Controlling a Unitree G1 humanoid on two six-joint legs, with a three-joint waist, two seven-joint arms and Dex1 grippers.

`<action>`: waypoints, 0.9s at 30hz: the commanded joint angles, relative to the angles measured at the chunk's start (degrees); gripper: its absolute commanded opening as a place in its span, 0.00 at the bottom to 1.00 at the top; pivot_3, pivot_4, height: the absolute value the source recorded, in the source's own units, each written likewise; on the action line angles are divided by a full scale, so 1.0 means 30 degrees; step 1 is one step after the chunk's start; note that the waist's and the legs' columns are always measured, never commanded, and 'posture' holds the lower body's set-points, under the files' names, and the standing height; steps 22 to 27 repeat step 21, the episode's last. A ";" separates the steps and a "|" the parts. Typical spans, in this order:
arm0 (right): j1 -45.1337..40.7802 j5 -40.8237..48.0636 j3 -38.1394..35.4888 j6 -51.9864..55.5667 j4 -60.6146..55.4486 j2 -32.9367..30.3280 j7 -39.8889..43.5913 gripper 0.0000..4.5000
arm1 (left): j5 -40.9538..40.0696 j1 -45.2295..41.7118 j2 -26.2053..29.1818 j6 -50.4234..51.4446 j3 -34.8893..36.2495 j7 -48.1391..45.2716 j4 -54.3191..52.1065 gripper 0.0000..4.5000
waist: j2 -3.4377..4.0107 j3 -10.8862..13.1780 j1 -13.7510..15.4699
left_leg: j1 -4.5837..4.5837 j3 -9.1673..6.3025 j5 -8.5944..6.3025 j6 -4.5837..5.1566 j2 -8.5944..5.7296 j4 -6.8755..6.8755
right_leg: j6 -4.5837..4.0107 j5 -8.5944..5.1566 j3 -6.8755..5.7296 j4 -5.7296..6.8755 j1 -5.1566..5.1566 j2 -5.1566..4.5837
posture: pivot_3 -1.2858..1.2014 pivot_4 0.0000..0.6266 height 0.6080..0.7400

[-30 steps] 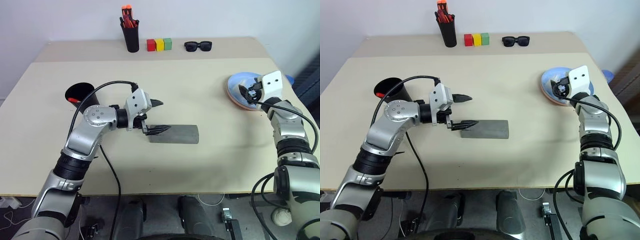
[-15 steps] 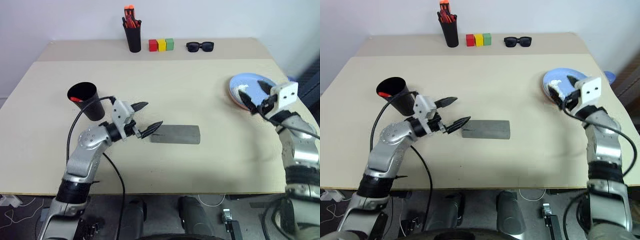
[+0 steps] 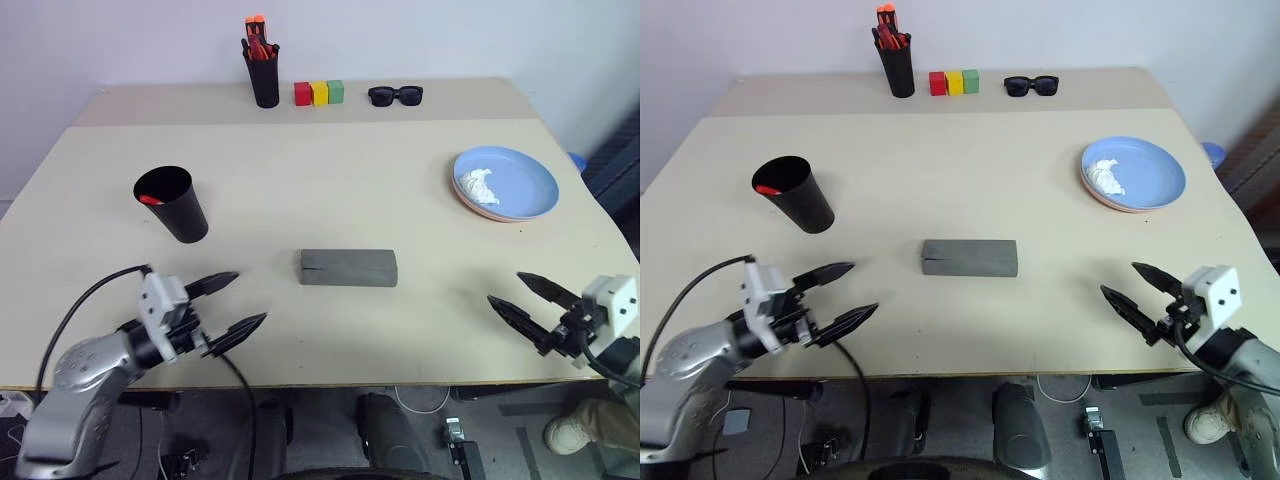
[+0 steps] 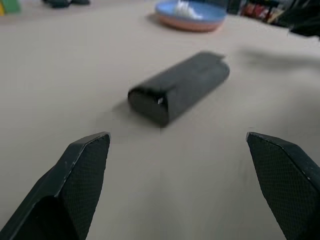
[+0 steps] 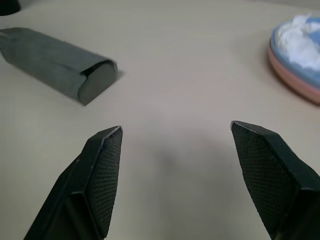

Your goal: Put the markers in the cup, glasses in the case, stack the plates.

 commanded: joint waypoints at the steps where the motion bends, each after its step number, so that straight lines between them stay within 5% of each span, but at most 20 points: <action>1: 0.0659 0.0149 -0.1233 -0.1178 -0.0252 0.0432 0.0502 0.78 | -0.0453 0.0656 0.0315 -0.0524 0.1686 -0.0033 -0.0143 1.00 | -0.0021 -0.0013 0.0098 | -0.0001 -0.0001 -0.0001 -0.0002 0.0001 -0.0001 | 0.0000 -0.0001 -0.0002 -0.0006 0.0003 -0.0001 | 0.52 0.24 1.00; 13: 0.1705 -0.0482 -0.2418 -0.3833 0.2115 0.0487 0.2092 0.78 | -0.0649 0.1589 0.0002 0.0438 0.1805 0.1360 -0.1897 1.00 | -0.0034 -0.0020 0.0494 | -0.0026 0.0019 -0.0007 -0.0003 0.0000 -0.0023 | -0.0012 -0.0003 -0.0005 -0.0068 -0.0006 -0.0022 | 0.52 0.24 1.00; 27: 0.1610 -0.0293 -0.2047 -0.2489 -0.0114 0.0366 0.0677 0.78 | -0.0503 0.1254 0.0068 0.1213 0.1253 0.2052 -0.2245 1.00 | -0.0016 -0.0030 0.0444 | -0.0021 0.0023 -0.0007 -0.0002 0.0001 -0.0034 | -0.0013 -0.0002 -0.0005 -0.0064 -0.0014 -0.0021 | 0.52 0.24 1.00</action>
